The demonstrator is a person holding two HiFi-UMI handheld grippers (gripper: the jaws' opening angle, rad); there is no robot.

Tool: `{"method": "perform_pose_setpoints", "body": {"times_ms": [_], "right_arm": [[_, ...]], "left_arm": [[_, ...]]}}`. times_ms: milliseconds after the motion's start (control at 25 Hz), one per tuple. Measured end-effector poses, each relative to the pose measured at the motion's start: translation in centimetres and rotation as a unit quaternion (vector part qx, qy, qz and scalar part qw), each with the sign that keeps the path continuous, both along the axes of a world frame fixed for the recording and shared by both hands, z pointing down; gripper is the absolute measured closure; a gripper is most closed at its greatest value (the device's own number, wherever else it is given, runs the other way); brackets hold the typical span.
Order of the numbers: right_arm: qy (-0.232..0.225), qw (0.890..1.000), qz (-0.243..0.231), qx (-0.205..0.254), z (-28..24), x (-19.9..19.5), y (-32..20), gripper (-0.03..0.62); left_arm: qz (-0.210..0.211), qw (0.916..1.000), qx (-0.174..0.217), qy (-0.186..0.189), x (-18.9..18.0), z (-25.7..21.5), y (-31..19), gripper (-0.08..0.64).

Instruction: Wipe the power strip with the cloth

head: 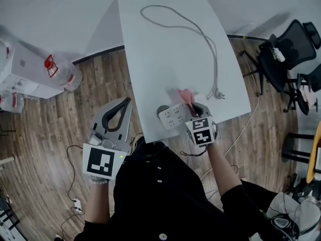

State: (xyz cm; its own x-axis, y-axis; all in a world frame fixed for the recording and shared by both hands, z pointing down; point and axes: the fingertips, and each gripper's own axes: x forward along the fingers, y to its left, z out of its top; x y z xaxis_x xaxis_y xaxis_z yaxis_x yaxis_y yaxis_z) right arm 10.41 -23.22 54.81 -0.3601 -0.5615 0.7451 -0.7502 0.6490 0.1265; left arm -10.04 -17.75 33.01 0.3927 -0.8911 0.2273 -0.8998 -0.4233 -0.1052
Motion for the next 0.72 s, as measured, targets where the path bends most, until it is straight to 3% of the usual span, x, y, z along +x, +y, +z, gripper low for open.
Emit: {"method": "perform_pose_setpoints", "body": {"times_ms": [720], "right_arm": [[-0.026, 0.993, -0.111, -0.018, -0.2, -7.6, 4.7, 0.537]], "left_arm": [[-0.001, 1.0, -0.003, 0.001, 0.3, 0.1, 0.3, 0.549]]}}
